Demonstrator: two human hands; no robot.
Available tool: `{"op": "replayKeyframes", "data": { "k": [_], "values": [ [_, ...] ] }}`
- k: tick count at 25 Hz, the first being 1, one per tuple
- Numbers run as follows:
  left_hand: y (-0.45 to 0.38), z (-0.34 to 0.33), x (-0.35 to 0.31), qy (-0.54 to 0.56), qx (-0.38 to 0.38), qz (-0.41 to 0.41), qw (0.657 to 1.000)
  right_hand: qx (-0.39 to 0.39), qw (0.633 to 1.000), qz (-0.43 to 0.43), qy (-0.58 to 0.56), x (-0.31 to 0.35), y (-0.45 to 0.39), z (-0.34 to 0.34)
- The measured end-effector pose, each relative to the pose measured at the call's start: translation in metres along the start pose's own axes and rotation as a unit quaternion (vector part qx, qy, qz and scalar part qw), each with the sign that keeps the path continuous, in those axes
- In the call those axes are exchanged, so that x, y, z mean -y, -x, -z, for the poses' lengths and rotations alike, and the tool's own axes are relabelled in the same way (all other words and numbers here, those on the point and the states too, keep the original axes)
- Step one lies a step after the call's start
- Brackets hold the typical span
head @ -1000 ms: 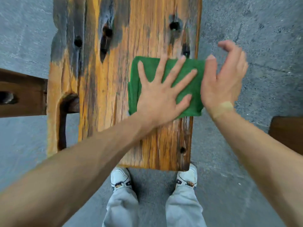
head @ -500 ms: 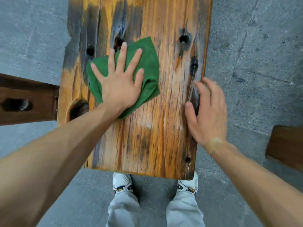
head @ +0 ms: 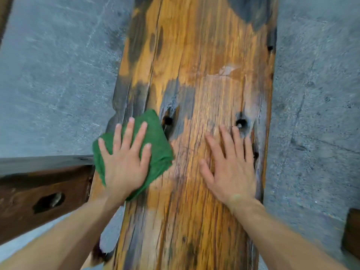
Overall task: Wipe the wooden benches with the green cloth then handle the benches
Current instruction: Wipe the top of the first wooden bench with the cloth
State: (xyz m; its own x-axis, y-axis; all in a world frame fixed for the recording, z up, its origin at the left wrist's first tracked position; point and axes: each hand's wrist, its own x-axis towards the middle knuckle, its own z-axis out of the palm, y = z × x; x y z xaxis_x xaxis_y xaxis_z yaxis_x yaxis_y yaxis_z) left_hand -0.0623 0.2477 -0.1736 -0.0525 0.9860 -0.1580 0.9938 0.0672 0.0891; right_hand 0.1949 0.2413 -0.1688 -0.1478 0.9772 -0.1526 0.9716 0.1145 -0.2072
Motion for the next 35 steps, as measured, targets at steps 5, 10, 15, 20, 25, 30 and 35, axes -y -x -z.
{"op": "replayKeyframes", "data": {
  "k": [5,10,15,20,25,30,35],
  "values": [
    [-0.211,0.022,-0.075,0.089,-0.045,0.152,0.983,-0.022,1.0,0.007,0.018,-0.001,-0.006,-0.004],
    [-0.179,0.016,-0.189,-0.067,0.044,-0.395,0.915,-0.025,1.0,0.013,0.009,-0.005,-0.002,-0.006],
    [-0.203,0.028,-0.045,-0.06,0.003,-0.272,0.96,-0.027,0.999,0.024,0.025,-0.005,-0.006,-0.008],
    [-0.295,0.036,-0.203,0.051,0.02,-0.014,0.998,-0.01,0.999,0.023,0.024,-0.003,-0.005,-0.006],
    [-0.176,0.013,-0.182,-0.093,0.048,-0.488,0.867,-0.016,1.0,-0.001,0.003,-0.004,-0.008,-0.002],
    [-0.261,0.039,-0.086,-0.043,0.002,-0.214,0.976,0.009,1.0,0.003,0.004,-0.004,-0.009,-0.003],
    [-0.274,0.035,-0.216,-0.034,0.028,-0.186,0.981,0.026,1.0,-0.007,0.013,-0.003,-0.009,-0.001]
  ]
}}
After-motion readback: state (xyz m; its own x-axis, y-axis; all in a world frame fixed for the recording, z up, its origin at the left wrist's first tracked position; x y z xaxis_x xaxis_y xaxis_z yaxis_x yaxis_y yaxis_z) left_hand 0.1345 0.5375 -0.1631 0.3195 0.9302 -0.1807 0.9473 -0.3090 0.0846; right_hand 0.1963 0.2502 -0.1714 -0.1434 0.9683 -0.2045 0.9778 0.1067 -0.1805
